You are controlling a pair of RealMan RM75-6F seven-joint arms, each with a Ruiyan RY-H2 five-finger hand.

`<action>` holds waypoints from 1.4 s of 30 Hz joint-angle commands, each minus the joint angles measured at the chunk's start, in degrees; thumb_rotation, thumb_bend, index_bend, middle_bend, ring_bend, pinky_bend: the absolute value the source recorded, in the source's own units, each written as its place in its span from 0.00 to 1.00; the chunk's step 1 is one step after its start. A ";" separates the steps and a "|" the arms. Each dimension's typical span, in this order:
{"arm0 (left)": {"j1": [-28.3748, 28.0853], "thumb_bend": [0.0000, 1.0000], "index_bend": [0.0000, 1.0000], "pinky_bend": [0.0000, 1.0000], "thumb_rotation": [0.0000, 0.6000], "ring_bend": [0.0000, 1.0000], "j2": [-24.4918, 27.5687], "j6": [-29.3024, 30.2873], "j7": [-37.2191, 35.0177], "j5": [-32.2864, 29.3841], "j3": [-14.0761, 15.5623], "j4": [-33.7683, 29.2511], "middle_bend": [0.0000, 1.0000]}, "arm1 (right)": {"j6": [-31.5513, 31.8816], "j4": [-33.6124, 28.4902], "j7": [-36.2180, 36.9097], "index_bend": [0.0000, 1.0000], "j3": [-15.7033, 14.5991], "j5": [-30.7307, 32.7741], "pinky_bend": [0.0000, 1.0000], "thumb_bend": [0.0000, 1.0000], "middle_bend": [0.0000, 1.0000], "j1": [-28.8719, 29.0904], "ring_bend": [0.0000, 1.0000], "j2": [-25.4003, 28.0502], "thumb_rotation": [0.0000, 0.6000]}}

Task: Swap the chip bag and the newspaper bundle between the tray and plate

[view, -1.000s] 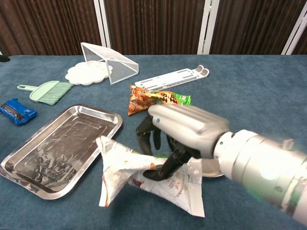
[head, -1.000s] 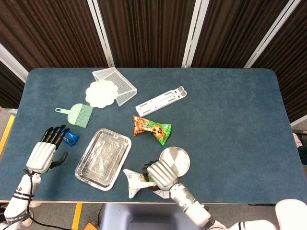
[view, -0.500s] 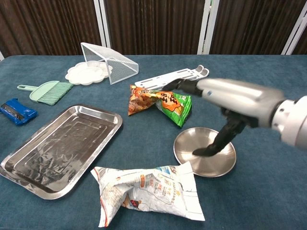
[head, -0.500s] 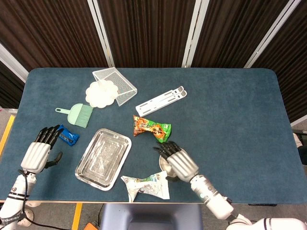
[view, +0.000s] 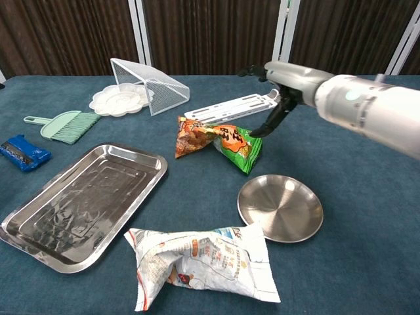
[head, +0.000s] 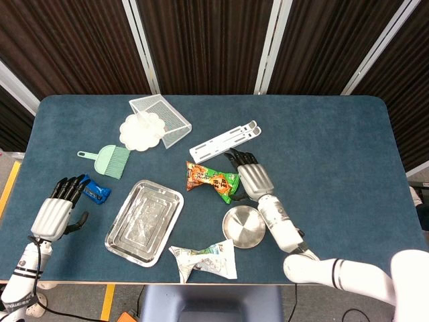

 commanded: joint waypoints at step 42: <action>-0.03 0.43 0.00 0.00 1.00 0.00 -0.81 -3.00 10.26 -2.73 -0.95 -5.68 0.00 | 5.53 -7.88 12.12 0.86 -14.84 -16.11 0.90 0.40 0.67 -8.54 0.76 11.26 1.00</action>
